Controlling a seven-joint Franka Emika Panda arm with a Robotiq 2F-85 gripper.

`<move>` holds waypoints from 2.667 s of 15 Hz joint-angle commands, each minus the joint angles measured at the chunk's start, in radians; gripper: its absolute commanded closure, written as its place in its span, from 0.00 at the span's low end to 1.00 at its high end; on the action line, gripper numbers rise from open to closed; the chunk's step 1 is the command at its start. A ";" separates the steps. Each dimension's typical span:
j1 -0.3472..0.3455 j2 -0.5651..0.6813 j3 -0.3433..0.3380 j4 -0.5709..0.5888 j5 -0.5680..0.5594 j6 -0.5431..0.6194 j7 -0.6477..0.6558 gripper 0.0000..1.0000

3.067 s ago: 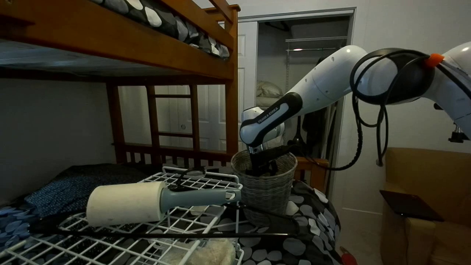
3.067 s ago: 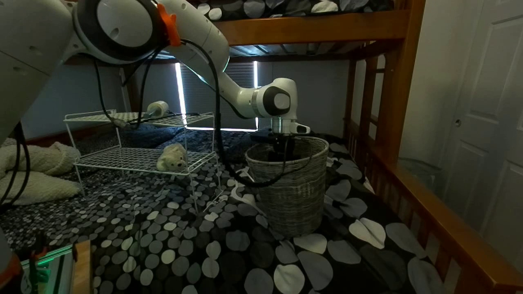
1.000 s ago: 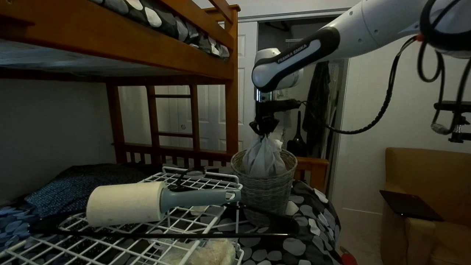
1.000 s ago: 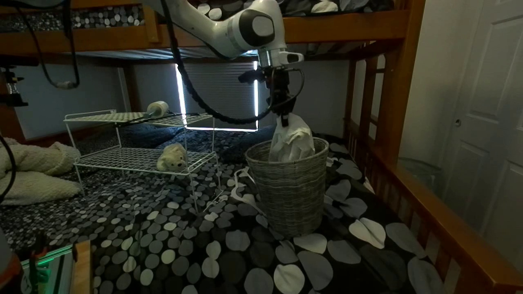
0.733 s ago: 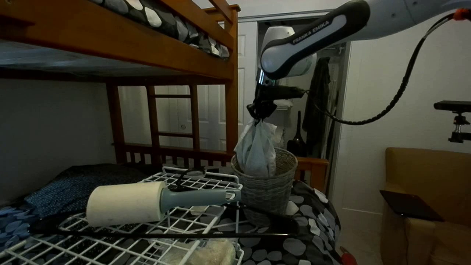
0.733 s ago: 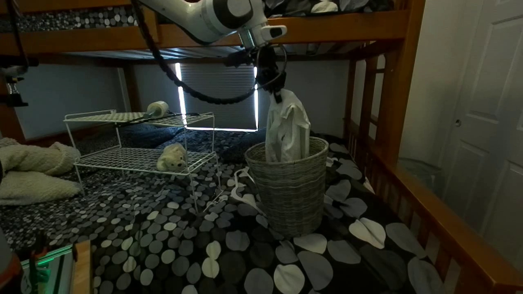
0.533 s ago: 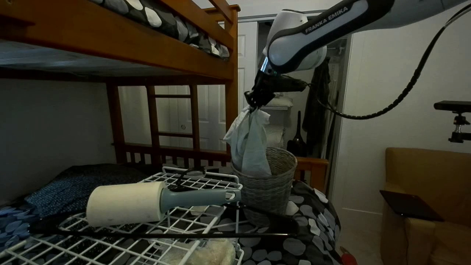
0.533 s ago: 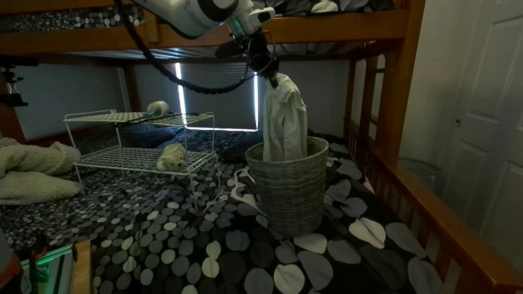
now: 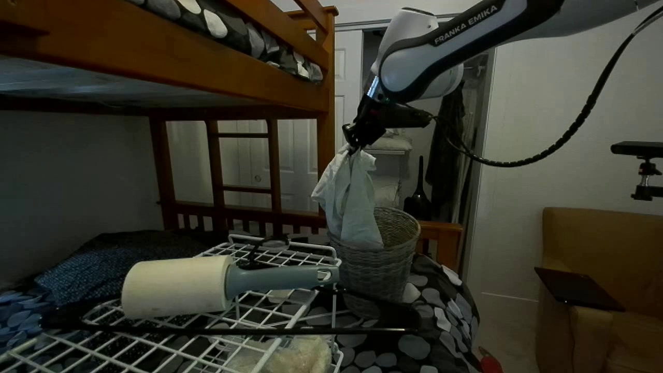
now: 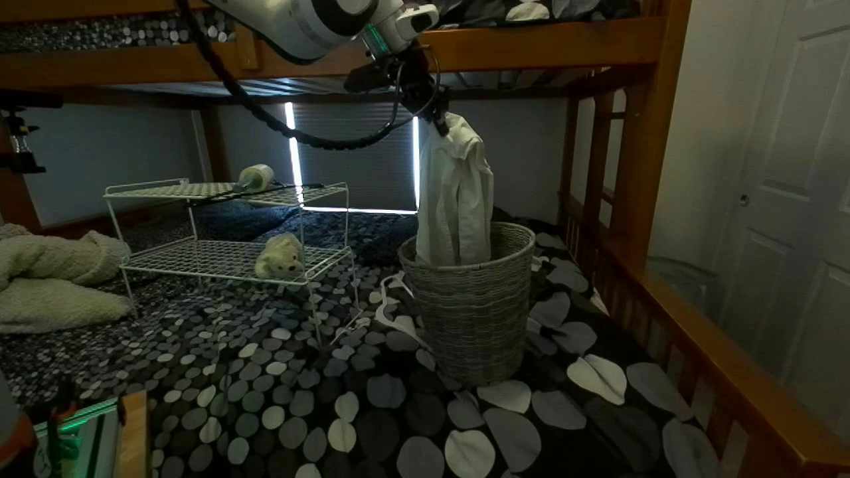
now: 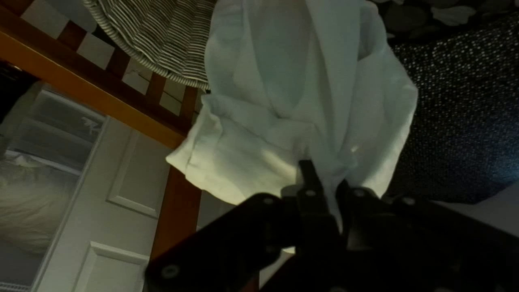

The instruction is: Pick up the white bedsheet from the brown basket and put it on the top white rack

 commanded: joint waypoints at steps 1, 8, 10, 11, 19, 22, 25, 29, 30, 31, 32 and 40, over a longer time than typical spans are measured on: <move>-0.010 0.000 0.009 0.003 0.004 -0.003 -0.004 0.92; 0.038 -0.103 0.050 0.120 0.067 -0.054 -0.157 0.98; 0.069 -0.138 0.065 0.161 0.124 -0.085 -0.225 0.98; 0.086 -0.147 0.072 0.185 0.154 -0.092 -0.260 0.98; 0.245 -0.115 0.115 0.390 0.372 -0.135 -0.564 0.98; 0.235 -0.123 0.135 0.376 0.370 -0.112 -0.538 0.92; 0.242 -0.113 0.136 0.390 0.388 -0.115 -0.556 0.92; 0.265 -0.111 0.140 0.395 0.446 -0.148 -0.578 0.98; 0.276 -0.113 0.144 0.395 0.474 -0.165 -0.592 0.98; 0.288 -0.118 0.148 0.394 0.510 -0.193 -0.598 0.98; 0.296 -0.126 0.154 0.387 0.535 -0.231 -0.598 0.98; 0.314 -0.217 0.178 0.247 0.680 -0.473 -0.559 0.98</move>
